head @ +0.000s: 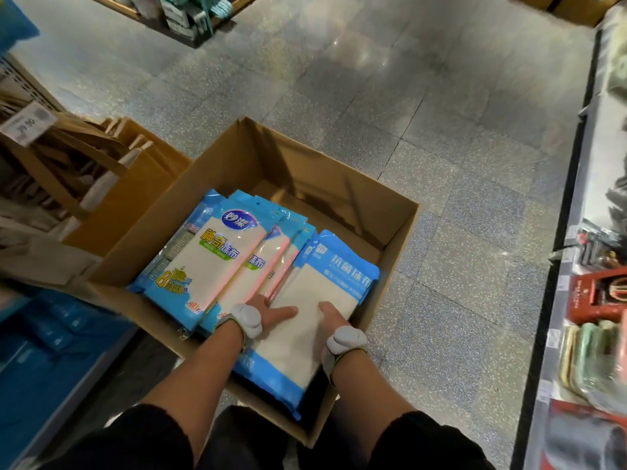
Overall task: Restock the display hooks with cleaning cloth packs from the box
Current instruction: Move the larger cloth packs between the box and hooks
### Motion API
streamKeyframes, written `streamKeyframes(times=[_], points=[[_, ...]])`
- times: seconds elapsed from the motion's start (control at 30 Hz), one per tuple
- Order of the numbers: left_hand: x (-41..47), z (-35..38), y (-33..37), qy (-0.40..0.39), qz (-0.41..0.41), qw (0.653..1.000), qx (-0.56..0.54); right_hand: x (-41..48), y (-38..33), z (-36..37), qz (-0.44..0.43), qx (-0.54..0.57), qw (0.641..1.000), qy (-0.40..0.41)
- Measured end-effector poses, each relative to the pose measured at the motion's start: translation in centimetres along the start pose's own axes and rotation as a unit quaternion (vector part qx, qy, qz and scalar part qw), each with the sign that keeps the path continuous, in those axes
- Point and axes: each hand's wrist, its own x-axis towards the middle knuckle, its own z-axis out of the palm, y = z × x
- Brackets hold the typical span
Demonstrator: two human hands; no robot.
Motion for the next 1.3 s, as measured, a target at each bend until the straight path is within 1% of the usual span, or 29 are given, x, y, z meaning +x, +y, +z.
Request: streamKeyframes(times=[0.23, 0.37, 0.43, 0.53, 0.6, 0.67, 0.73, 0.83, 1.0, 1.1, 1.13, 1.2, 1.3], points=[[-1.0, -1.5, 1.8, -0.06, -0.033, 0.996, -0.056, -1.3, -0.5, -0.6, -0.008, 0.013, 1.0, 0.001], [-1.5, -2.9, 2.4, -0.093, -0.029, 0.992, -0.076, -3.2, -1.2, -1.0, -0.018, -0.005, 1.0, -0.003], [-2.3, -3.4, 2.7, -0.113, -0.017, 0.986, -0.121, -3.5, -1.6, -1.1, -0.033, -0.008, 0.999, -0.026], [-4.7, -3.6, 3.8, -0.128, -0.008, 0.98, -0.15, -0.5, -0.7, -2.1, -0.065, 0.011, 0.997, -0.035], [-6.2, -3.4, 4.3, -0.129, 0.001, 0.976, -0.174, -2.4, -1.1, -3.1, -0.065, 0.016, 0.997, -0.029], [-7.4, -3.4, 4.7, -0.131, 0.016, 0.977, -0.169, -3.8, -1.1, -4.0, -0.066, 0.031, 0.997, -0.035], [-9.0, -3.6, 4.9, -0.14, 0.032, 0.972, -0.186, -4.8, -0.9, -5.1, -0.073, 0.04, 0.995, -0.064], [-10.8, -3.4, 4.9, -0.135, 0.049, 0.966, -0.216, -6.7, -1.6, -6.6, -0.095, 0.041, 0.991, -0.089], [-14.8, -3.7, 5.2, -0.14, 0.069, 0.95, -0.271, -13.5, -4.4, -9.4, -0.13, 0.04, 0.981, -0.135], [-16.9, -4.4, 5.5, -0.108, 0.096, 0.949, -0.281, -15.4, -5.6, -10.2, -0.144, 0.039, 0.977, -0.15], [-17.7, -4.6, 5.6, -0.104, 0.103, 0.943, -0.298, -16.1, -6.0, -10.3, -0.152, 0.033, 0.975, -0.157], [-20.0, -5.1, 5.6, -0.092, 0.111, 0.936, -0.32, -17.2, -6.6, -10.2, -0.173, 0.02, 0.966, -0.189], [-21.9, -6.0, 5.0, -0.062, 0.165, 0.923, -0.343, -18.7, -7.9, -9.0, -0.19, 0.0, 0.953, -0.236]])
